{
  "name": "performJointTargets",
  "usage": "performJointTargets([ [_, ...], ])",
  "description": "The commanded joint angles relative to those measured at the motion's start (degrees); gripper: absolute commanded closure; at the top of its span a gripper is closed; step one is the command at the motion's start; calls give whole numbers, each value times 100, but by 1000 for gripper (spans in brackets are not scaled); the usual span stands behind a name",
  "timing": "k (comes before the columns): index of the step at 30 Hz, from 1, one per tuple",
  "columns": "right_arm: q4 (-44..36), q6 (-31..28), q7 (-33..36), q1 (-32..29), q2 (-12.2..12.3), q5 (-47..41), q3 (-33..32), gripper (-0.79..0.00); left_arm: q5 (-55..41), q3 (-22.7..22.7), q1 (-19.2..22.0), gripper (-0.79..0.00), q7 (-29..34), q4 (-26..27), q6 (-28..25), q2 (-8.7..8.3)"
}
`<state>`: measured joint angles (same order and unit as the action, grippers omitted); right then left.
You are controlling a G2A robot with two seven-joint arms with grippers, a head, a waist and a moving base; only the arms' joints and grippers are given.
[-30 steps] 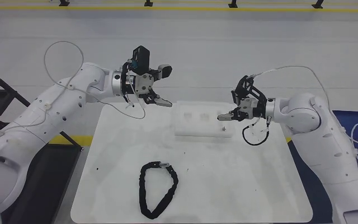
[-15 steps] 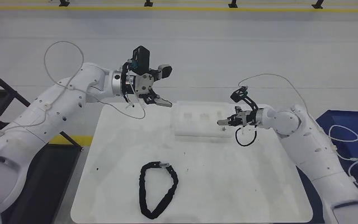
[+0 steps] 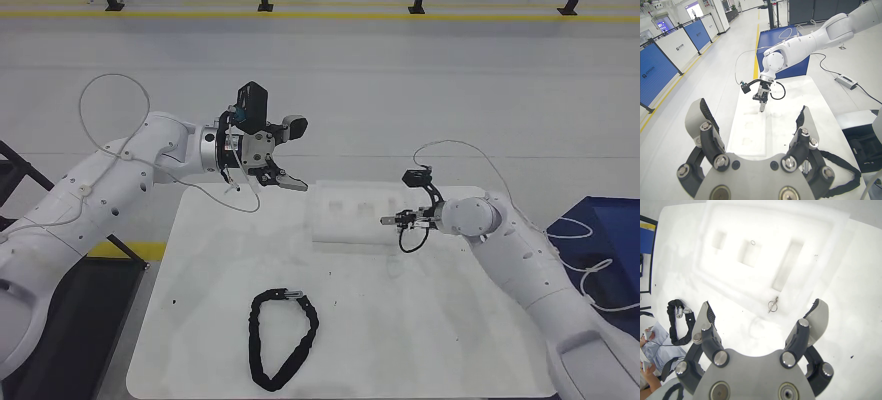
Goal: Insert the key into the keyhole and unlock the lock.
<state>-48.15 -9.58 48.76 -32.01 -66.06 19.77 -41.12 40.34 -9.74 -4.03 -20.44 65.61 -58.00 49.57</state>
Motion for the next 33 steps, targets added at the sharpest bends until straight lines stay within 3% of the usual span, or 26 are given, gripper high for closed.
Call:
performJointTargets([
  [1, 97, 264, 19, 43, -84, -7, 97, -785, -1, 0, 0, -785, 0, 0, 0, 0],
  [7, 421, 739, 71, 194, -361, -158, 329, -785, -1, 0, 0, -785, 0, 0, 0, 0],
  [26, 394, 757, 47, 190, -362, -94, 347, -785, -1, 0, 0, -785, 0, 0, 0, 0],
  [33, -279, 1793, 351, 187, -418, 874, 639, -785, -1, 0, 0, -785, 0, 0, 0, 0],
])
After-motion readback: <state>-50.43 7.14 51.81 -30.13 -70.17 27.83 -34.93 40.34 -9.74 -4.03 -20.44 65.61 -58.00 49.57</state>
